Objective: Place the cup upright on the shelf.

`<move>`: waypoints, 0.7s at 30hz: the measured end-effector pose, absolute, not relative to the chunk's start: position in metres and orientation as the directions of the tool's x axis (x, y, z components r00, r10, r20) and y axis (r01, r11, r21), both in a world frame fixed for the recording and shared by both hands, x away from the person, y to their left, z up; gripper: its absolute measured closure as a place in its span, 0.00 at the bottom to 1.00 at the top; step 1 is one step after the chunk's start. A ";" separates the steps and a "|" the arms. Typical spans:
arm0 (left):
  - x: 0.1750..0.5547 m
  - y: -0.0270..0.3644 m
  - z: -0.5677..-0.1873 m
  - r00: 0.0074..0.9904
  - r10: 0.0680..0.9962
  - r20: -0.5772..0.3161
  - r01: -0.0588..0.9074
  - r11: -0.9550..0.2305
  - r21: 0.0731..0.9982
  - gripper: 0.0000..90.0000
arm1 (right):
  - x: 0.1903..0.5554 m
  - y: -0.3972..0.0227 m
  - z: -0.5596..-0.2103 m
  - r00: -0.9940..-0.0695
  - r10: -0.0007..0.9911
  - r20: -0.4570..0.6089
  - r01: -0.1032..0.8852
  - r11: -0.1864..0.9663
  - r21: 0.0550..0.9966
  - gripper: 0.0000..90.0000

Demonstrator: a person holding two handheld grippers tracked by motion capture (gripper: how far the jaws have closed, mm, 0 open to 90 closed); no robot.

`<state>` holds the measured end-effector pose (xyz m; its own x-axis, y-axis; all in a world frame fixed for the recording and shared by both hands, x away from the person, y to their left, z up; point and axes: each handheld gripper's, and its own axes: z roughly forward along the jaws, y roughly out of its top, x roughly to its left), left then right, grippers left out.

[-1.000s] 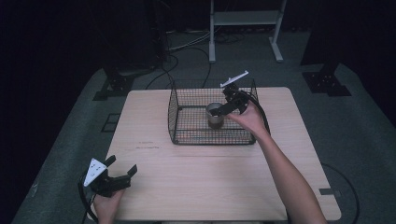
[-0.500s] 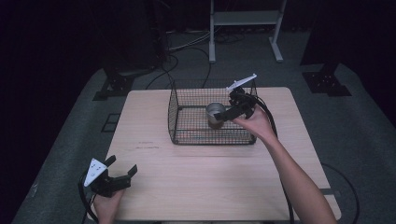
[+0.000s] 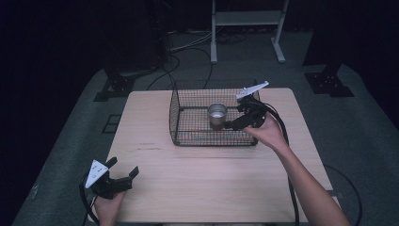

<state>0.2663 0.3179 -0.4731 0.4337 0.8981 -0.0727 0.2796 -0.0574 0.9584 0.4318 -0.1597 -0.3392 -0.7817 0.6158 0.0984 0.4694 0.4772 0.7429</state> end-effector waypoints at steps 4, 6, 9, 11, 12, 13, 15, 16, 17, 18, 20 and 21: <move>0.266 0.318 -0.473 0.434 0.898 -0.070 0.279 -0.060 0.958 0.00 | 0.425 -0.165 -0.339 -0.787 0.610 0.096 0.465 0.484 0.741 0.02; 0.266 0.317 -0.473 0.435 0.898 -0.070 0.280 -0.061 0.958 0.00 | 0.422 -0.168 -0.339 -0.784 0.612 0.101 0.468 0.475 0.745 0.02; 0.266 0.317 -0.473 0.436 0.898 -0.068 0.280 -0.063 0.958 0.00 | 0.418 -0.173 -0.339 -0.784 0.612 0.104 0.467 0.471 0.748 0.02; 0.266 0.317 -0.473 0.436 0.898 -0.068 0.280 -0.064 0.958 0.00 | 0.415 -0.176 -0.339 -0.783 0.613 0.105 0.467 0.468 0.750 0.02; 0.266 0.317 -0.473 0.436 0.898 -0.068 0.280 -0.063 0.958 0.00 | 0.414 -0.178 -0.340 -0.783 0.613 0.106 0.467 0.466 0.752 0.02; 0.266 0.317 -0.473 0.436 0.898 -0.068 0.280 -0.063 0.958 0.00 | 0.413 -0.180 -0.340 -0.782 0.614 0.112 0.470 0.461 0.753 0.02; 0.266 0.317 -0.473 0.435 0.898 -0.068 0.280 -0.063 0.958 0.00 | 0.411 -0.184 -0.341 -0.781 0.614 0.115 0.473 0.460 0.751 0.02; 0.266 0.317 -0.473 0.435 0.898 -0.069 0.280 -0.062 0.958 0.00 | 0.410 -0.186 -0.342 -0.779 0.616 0.118 0.473 0.454 0.755 0.02; 0.266 0.317 -0.473 0.436 0.898 -0.068 0.280 -0.063 0.958 0.00 | 0.409 -0.187 -0.342 -0.778 0.616 0.124 0.477 0.450 0.755 0.02; 0.267 0.317 -0.473 0.436 0.897 -0.068 0.279 -0.064 0.958 0.00 | 0.408 -0.189 -0.343 -0.778 0.615 0.124 0.475 0.448 0.757 0.02; 0.267 0.316 -0.473 0.435 0.898 -0.066 0.279 -0.065 0.958 0.00 | 0.406 -0.191 -0.344 -0.780 0.612 0.132 0.476 0.443 0.760 0.02; 0.267 0.316 -0.473 0.435 0.898 -0.066 0.279 -0.065 0.958 0.00 | 0.405 -0.192 -0.344 -0.780 0.610 0.137 0.477 0.439 0.761 0.02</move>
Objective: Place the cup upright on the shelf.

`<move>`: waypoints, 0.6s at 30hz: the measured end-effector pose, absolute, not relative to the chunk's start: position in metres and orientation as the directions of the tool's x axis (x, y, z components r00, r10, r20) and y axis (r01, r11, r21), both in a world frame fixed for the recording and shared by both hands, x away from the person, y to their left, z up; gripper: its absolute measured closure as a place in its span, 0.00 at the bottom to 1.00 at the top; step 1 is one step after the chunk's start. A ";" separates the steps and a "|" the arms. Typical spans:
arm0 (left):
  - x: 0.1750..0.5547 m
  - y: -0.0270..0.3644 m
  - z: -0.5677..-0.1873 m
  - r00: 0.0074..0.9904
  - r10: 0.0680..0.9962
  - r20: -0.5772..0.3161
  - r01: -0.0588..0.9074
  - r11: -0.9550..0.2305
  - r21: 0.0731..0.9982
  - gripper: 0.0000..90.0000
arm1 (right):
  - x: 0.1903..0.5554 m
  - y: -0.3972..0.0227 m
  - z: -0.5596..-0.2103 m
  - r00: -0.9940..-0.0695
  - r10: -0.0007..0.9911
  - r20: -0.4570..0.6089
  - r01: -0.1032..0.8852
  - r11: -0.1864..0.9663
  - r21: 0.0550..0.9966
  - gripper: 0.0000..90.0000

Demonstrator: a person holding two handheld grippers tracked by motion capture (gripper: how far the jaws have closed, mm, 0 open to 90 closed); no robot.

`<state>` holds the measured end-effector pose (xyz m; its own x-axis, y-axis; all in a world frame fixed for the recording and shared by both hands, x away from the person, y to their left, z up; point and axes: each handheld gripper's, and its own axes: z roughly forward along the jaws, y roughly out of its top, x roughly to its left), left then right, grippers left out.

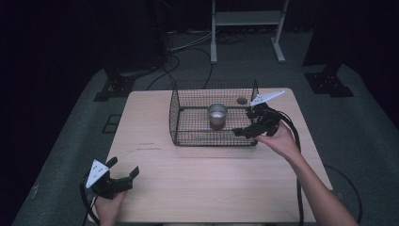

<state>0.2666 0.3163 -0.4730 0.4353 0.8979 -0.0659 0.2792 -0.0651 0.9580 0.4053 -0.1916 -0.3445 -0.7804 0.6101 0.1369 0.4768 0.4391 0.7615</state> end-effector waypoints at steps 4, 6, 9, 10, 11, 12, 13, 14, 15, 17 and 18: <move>0.266 0.316 -0.473 0.436 0.898 -0.065 0.278 -0.065 0.958 0.00 | 0.401 -0.194 -0.346 -0.783 0.606 0.136 0.472 0.438 0.765 0.02; 0.266 0.317 -0.473 0.435 0.898 -0.067 0.278 -0.064 0.958 0.00 | 0.398 -0.195 -0.347 -0.785 0.605 0.136 0.469 0.436 0.768 0.02; 0.266 0.317 -0.473 0.435 0.898 -0.069 0.281 -0.063 0.958 0.00 | 0.395 -0.198 -0.350 -0.787 0.603 0.130 0.463 0.440 0.770 0.02; 0.266 0.317 -0.473 0.435 0.898 -0.068 0.280 -0.064 0.958 0.00 | 0.393 -0.199 -0.351 -0.786 0.604 0.133 0.467 0.439 0.767 0.02; 0.266 0.317 -0.473 0.435 0.898 -0.067 0.280 -0.064 0.958 0.00 | 0.392 -0.200 -0.352 -0.786 0.604 0.133 0.468 0.439 0.767 0.02; 0.266 0.317 -0.473 0.435 0.898 -0.065 0.278 -0.065 0.958 0.00 | 0.391 -0.201 -0.353 -0.786 0.604 0.133 0.468 0.440 0.767 0.02; 0.266 0.316 -0.473 0.436 0.898 -0.065 0.278 -0.066 0.958 0.00 | 0.390 -0.203 -0.354 -0.785 0.604 0.135 0.468 0.437 0.768 0.02; 0.266 0.316 -0.473 0.436 0.898 -0.064 0.278 -0.066 0.958 0.00 | 0.389 -0.204 -0.354 -0.783 0.606 0.138 0.472 0.434 0.768 0.02; 0.266 0.316 -0.473 0.435 0.898 -0.065 0.278 -0.065 0.958 0.00 | 0.388 -0.206 -0.355 -0.782 0.608 0.137 0.471 0.432 0.769 0.02; 0.266 0.316 -0.473 0.435 0.898 -0.064 0.278 -0.066 0.958 0.00 | 0.385 -0.209 -0.356 -0.781 0.609 0.142 0.472 0.426 0.772 0.02; 0.266 0.316 -0.473 0.435 0.898 -0.068 0.279 -0.063 0.958 0.00 | 0.384 -0.211 -0.357 -0.781 0.608 0.144 0.472 0.422 0.774 0.02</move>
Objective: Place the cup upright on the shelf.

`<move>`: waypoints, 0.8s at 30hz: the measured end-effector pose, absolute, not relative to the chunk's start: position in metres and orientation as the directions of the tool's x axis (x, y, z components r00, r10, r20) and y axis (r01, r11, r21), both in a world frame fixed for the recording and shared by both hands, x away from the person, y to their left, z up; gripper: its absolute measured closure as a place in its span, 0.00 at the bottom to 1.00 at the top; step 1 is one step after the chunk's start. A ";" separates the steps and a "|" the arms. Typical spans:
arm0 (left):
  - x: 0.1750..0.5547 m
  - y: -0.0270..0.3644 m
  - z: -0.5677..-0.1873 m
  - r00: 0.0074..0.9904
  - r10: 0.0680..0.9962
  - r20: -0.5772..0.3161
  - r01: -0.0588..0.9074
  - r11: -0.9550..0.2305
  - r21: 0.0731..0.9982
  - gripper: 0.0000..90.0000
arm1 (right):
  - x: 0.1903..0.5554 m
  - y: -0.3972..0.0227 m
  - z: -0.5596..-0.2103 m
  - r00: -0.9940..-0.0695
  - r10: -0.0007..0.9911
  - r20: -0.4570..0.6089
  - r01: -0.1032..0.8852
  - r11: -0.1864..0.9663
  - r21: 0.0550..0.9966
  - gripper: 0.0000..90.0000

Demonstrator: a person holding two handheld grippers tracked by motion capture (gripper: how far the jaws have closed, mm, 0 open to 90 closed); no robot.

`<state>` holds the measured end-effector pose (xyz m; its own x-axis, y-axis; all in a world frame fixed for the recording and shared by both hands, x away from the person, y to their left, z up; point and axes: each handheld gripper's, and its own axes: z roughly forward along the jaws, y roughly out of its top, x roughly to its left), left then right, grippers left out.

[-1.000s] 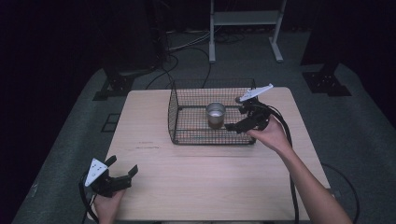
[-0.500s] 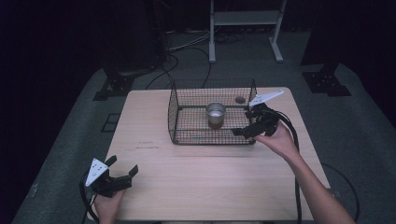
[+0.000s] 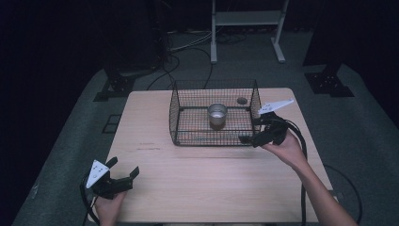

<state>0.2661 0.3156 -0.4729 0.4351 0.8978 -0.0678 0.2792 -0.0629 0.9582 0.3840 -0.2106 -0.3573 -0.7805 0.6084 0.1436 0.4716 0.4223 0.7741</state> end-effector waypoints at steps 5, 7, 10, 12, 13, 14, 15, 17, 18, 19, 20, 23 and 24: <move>0.266 0.315 -0.473 0.437 0.897 -0.065 0.281 -0.068 0.957 0.00 | 0.379 -0.219 -0.361 -0.775 0.614 0.151 0.476 0.409 0.778 0.02; 0.266 0.315 -0.473 0.437 0.897 -0.065 0.281 -0.067 0.957 0.00 | 0.377 -0.221 -0.363 -0.773 0.616 0.155 0.478 0.404 0.780 0.02; 0.266 0.315 -0.473 0.436 0.897 -0.066 0.280 -0.066 0.958 0.00 | 0.375 -0.224 -0.365 -0.770 0.618 0.160 0.483 0.401 0.778 0.02; 0.266 0.315 -0.473 0.437 0.897 -0.066 0.282 -0.067 0.957 0.00 | 0.373 -0.226 -0.367 -0.769 0.619 0.163 0.484 0.396 0.781 0.02; 0.266 0.315 -0.473 0.437 0.897 -0.066 0.282 -0.067 0.957 0.00 | 0.372 -0.227 -0.368 -0.768 0.619 0.165 0.484 0.392 0.782 0.02; 0.266 0.315 -0.473 0.436 0.897 -0.066 0.282 -0.067 0.957 0.00 | 0.371 -0.228 -0.368 -0.767 0.619 0.167 0.485 0.391 0.782 0.02; 0.266 0.315 -0.473 0.437 0.897 -0.066 0.281 -0.067 0.957 0.00 | 0.370 -0.229 -0.369 -0.768 0.619 0.165 0.483 0.389 0.784 0.02; 0.266 0.315 -0.473 0.437 0.897 -0.066 0.281 -0.066 0.957 0.00 | 0.368 -0.231 -0.371 -0.766 0.620 0.169 0.485 0.385 0.785 0.02; 0.266 0.315 -0.473 0.437 0.897 -0.066 0.281 -0.066 0.957 0.00 | 0.367 -0.232 -0.372 -0.766 0.620 0.170 0.486 0.385 0.784 0.02; 0.266 0.315 -0.473 0.437 0.897 -0.067 0.282 -0.066 0.957 0.00 | 0.367 -0.233 -0.374 -0.765 0.621 0.170 0.488 0.387 0.782 0.02; 0.266 0.315 -0.473 0.437 0.897 -0.066 0.282 -0.067 0.957 0.00 | 0.366 -0.234 -0.375 -0.766 0.620 0.170 0.487 0.385 0.784 0.02; 0.266 0.315 -0.473 0.435 0.898 -0.069 0.281 -0.063 0.958 0.00 | 0.363 -0.238 -0.378 -0.760 0.626 0.177 0.493 0.378 0.784 0.02; 0.266 0.315 -0.473 0.436 0.897 -0.068 0.282 -0.064 0.957 0.00 | 0.363 -0.240 -0.379 -0.758 0.627 0.178 0.494 0.375 0.784 0.02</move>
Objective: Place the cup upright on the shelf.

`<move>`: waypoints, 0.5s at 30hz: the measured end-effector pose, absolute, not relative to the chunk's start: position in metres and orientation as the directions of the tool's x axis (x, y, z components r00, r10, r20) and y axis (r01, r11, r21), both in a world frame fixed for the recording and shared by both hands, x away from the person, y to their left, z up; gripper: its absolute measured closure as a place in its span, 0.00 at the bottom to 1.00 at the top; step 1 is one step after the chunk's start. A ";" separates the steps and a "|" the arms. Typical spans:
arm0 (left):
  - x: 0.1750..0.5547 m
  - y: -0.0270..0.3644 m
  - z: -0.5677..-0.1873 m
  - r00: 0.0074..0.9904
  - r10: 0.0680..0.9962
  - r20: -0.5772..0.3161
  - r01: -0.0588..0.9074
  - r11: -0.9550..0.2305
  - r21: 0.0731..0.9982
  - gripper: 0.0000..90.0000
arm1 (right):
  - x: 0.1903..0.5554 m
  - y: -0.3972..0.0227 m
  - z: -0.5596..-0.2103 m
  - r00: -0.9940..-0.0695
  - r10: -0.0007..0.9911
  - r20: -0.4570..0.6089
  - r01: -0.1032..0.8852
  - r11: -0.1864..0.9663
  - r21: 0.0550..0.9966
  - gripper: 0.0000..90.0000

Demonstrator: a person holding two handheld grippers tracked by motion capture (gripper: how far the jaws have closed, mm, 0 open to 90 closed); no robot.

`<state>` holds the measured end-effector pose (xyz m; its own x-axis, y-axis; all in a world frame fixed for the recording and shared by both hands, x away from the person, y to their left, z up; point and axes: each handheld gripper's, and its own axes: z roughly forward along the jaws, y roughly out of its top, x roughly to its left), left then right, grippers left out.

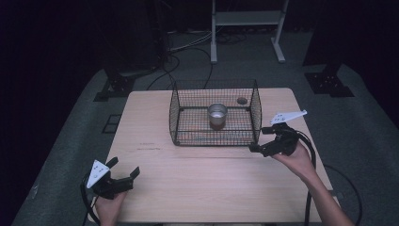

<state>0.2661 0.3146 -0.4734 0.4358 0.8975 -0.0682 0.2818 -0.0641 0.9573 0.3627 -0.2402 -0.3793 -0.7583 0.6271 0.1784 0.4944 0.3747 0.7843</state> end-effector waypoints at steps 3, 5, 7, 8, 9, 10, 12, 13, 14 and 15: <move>0.266 0.315 -0.473 0.437 0.897 -0.067 0.283 -0.067 0.957 0.00 | 0.361 -0.244 -0.382 -0.754 0.630 0.187 0.500 0.366 0.785 0.02; 0.266 0.315 -0.473 0.437 0.897 -0.066 0.284 -0.068 0.957 0.00 | 0.360 -0.246 -0.384 -0.752 0.632 0.190 0.502 0.361 0.786 0.02; 0.266 0.315 -0.473 0.437 0.897 -0.066 0.283 -0.067 0.957 0.00 | 0.358 -0.248 -0.386 -0.750 0.633 0.192 0.504 0.359 0.785 0.02; 0.266 0.315 -0.473 0.436 0.897 -0.066 0.283 -0.067 0.957 0.00 | 0.358 -0.249 -0.388 -0.748 0.634 0.197 0.507 0.355 0.785 0.02; 0.266 0.315 -0.473 0.436 0.897 -0.066 0.283 -0.067 0.957 0.00 | 0.357 -0.250 -0.388 -0.748 0.634 0.198 0.507 0.353 0.786 0.02; 0.266 0.315 -0.473 0.436 0.897 -0.065 0.284 -0.069 0.956 0.00 | 0.356 -0.251 -0.390 -0.747 0.634 0.200 0.509 0.351 0.786 0.02; 0.266 0.315 -0.473 0.436 0.897 -0.065 0.285 -0.069 0.956 0.00 | 0.356 -0.252 -0.390 -0.747 0.629 0.214 0.520 0.354 0.777 0.02; 0.266 0.315 -0.473 0.436 0.897 -0.065 0.285 -0.070 0.956 0.00 | 0.355 -0.253 -0.391 -0.746 0.631 0.212 0.518 0.351 0.780 0.02; 0.266 0.315 -0.473 0.436 0.898 -0.064 0.285 -0.070 0.956 0.00 | 0.354 -0.253 -0.392 -0.747 0.631 0.207 0.512 0.349 0.785 0.02; 0.266 0.315 -0.473 0.436 0.898 -0.064 0.285 -0.070 0.956 0.00 | 0.354 -0.254 -0.392 -0.748 0.630 0.209 0.514 0.350 0.783 0.02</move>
